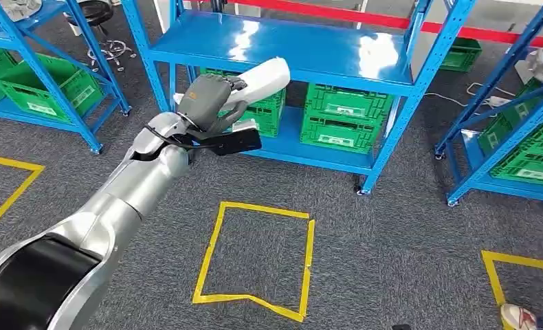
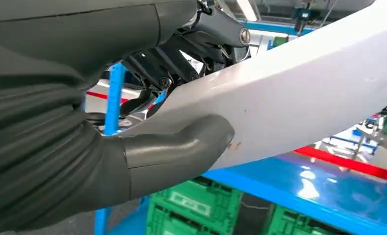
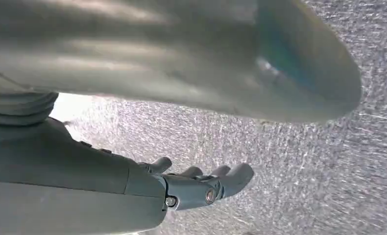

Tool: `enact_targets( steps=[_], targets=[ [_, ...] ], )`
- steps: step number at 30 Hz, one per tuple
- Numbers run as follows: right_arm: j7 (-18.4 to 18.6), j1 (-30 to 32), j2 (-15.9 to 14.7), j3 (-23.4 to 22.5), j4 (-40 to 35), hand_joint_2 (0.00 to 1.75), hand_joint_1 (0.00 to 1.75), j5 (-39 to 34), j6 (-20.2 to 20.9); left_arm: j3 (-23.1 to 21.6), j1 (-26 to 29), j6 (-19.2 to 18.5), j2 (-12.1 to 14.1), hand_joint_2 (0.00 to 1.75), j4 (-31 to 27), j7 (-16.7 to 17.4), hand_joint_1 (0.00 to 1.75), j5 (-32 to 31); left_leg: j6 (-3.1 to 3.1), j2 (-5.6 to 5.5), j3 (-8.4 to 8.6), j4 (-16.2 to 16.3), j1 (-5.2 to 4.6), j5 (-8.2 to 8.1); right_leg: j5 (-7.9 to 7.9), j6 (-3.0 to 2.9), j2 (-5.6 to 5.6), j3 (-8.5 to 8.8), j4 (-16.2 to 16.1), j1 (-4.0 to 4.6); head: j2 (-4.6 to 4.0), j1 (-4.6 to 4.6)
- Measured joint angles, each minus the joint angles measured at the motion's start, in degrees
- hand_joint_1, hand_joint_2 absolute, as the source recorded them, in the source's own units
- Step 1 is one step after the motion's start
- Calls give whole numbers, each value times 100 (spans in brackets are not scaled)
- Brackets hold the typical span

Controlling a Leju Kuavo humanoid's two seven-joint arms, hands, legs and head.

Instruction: Take the parts from the cabinet and place them on the table.

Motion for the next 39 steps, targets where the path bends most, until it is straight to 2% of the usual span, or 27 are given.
enact_targets(
  steps=[1, 2, 3, 5, 6, 7, 9, 11, 12, 14, 16, 17, 19, 20, 21, 22, 23, 27, 29, 30, 32, 33, 35, 36, 37, 38, 39],
  targets=[
    [-42, -1, 0, 0, 0, 0, 0, -11, -13, 0, 3, 4, 7, 175, 15, 2, 175, 0, -4, -34, -31, 16, -10, 10, -193, -16, 1, -176, 458, 21, 0, 0],
    [-92, -1, 0, 0, 0, 0, 0, -37, -31, 0, 7, 4, 15, 175, 33, 4, 175, -2, -9, -76, -59, 36, -16, 15, -241, -40, 7, -230, 658, 43, 0, 0],
    [-120, -1, 0, 0, 0, 0, 0, -50, -59, 0, 7, 4, 22, 175, 46, 4, 175, -4, -13, -125, -75, 57, -20, 17, -161, -73, 16, -131, 543, 60, 0, 0],
    [-184, -5, 0, -13, 0, 0, 0, -107, -98, 0, -14, 2, 24, 175, 46, 4, 175, -13, -30, -241, -92, 101, -26, 11, 232, -155, 107, 444, -390, 85, 0, 0],
    [-201, -10, 0, -33, 0, 0, 0, -129, -111, 0, -42, -7, 11, 175, 46, 4, 175, -13, -44, -297, -99, 125, -25, 2, 365, -207, 266, 753, -945, 87, 0, 0],
    [-212, -25, -17, -59, 0, 0, 0, -166, -125, 0, -81, -31, 4, 175, 48, 4, 175, -9, -75, -321, -137, 125, -30, 5, 225, -228, 448, 826, -1036, 77, 0, -11],
    [-247, -30, -9, -96, 0, 0, 0, -227, -166, 0, -147, -96, -9, 175, 61, -2, 175, 31, -152, -437, -178, 135, -2, 31, 273, -229, 305, 813, -1081, 115, 0, -9],
    [-260, -51, -11, -131, 0, 0, 0, -254, -186, 0, -174, -136, 0, 175, 61, -11, 175, 74, -222, -538, -193, 101, 9, 56, 291, -284, 209, 833, -1109, 113, 0, -7],
    [-264, -65, 2, -146, 0, 0, 0, -262, -186, 0, -184, -138, 28, 175, 61, -11, 175, 83, -246, -466, -234, 150, 2, 11, 322, -326, 112, 859, -1170, 51, 0, -2],
    [-269, -76, -9, -179, 0, 0, 0, -271, -188, 0, -250, -142, 59, 175, 72, -13, 175, 92, -354, -70, -452, 613, -4, -302, 324, -366, 30, 874, -1186, 58, 0, -85],
    [-266, -68, -9, -205, 0, 0, 0, -275, -188, 0, -264, -153, 59, 175, 83, -15, 175, 98, -430, 46, -897, 1536, 69, -672, 318, -374, -119, 873, -1179, 58, 0, -79],
    [-266, -70, -9, -214, 0, 0, 0, -275, -188, 0, -258, -175, 61, 175, 96, -15, 175, 98, -455, 62, -1023, 1779, 99, -706, 315, -376, -187, 872, -1177, 54, 0, -81],
    [-267, -79, -9, -225, 0, 0, 0, -278, -188, 0, -253, -177, 63, 175, 116, -17, 175, 101, -489, 97, -884, 1483, 147, -420, 305, -362, -316, 874, -1165, 45, 0, -79],
    [-266, -85, -9, -227, 0, 0, 0, -275, -188, 0, -262, -177, 63, 175, 116, -24, 175, 101, -494, 156, -627, 989, 154, -163, 296, -348, -384, 878, -1152, 36, 0, -81],
    [-269, -89, -7, -227, 0, 0, 0, -273, -188, 0, -275, -177, 63, 175, 116, -31, 175, 101, -488, 291, -338, 451, 153, 57, 281, -326, -439, 882, -1137, 28, 0, -81],
    [-275, -89, -9, -230, 0, 0, 0, -273, -188, 0, -292, -177, 68, 175, 109, -35, 175, 105, -473, 584, -183, 92, 96, -22, 269, -291, -493, 885, -1128, 44, 0, -79],
    [-280, -92, -9, -232, 0, 0, 0, -273, -190, 0, -304, -177, 50, 175, 100, -55, 175, 120, -402, 536, -163, 52, 95, 39, 260, -253, -536, 879, -1108, 79, 0, -74],
    [-273, -115, -7, -243, 0, 0, 0, -310, -188, 0, -327, -278, 101, 175, 63, -116, 175, 155, -251, 226, -205, 27, 69, 135, 287, -125, -765, 920, -1165, 52, 0, -72],
    [-264, -125, -15, -249, 0, 0, 0, -343, -181, 0, -396, -321, 116, 175, 37, -118, 175, 166, -190, 123, -218, 9, 111, 181, -91, -102, -230, 722, -693, 8, 0, -70],
    [-264, -118, -39, -264, 0, 0, 0, -358, -179, 0, -413, -371, 109, 175, 18, -120, 175, 173, -175, 52, -228, 9, 109, 190, -328, -99, -75, 505, -190, 17, 0, -57],
    [-264, -102, -83, -326, 0, 0, 0, -394, -177, 0, -410, -443, 107, 175, -22, -133, 175, 184, -156, -113, -249, 21, 86, 204, -614, -101, 25, 98, 679, 48, 0, -55],
    [-267, -101, -98, -345, 0, 0, 0, -400, -166, 0, -410, -470, 111, 175, -24, -123, 175, 186, -158, -195, -257, 33, 80, 206, -558, -116, 35, 62, 721, 63, 0, -53],
    [-284, -104, -127, -369, 0, 0, 0, -409, -142, 0, -414, -501, 125, 175, -68, -81, 175, 186, -171, -359, -262, 64, 80, 212, -158, -162, 70, 381, 77, 74, 0, -55],
    [-284, -105, -155, -380, 0, 0, 0, -407, -124, 0, -433, -516, 125, 175, -114, -50, 175, 186, -178, -455, -271, 93, 82, 212, 125, -187, 183, 715, -567, 65, 0, -52],
    [-284, -108, -190, -385, 0, 0, 0, -404, -109, 0, -458, -538, 125, 175, -153, -35, 175, 184, -196, -515, -290, 119, 98, 208, 179, -206, 478, 909, -996, 40, 0, -52],
    [-284, -117, -214, -385, 0, 0, 0, -396, -79, 0, -504, -546, 133, 175, -166, 11, 175, 181, -245, -592, -345, 132, 79, 222, 118, -182, 677, 940, -1046, 40, 0, -50],
    [-282, -128, -240, -387, -2, 0, 0, -396, -81, 0, -522, -562, 135, 175, -170, 42, 175, 168, -279, -645, -373, 136, 88, 240, 144, -192, 562, 935, -1058, 43, 0, -46]
  ],
)
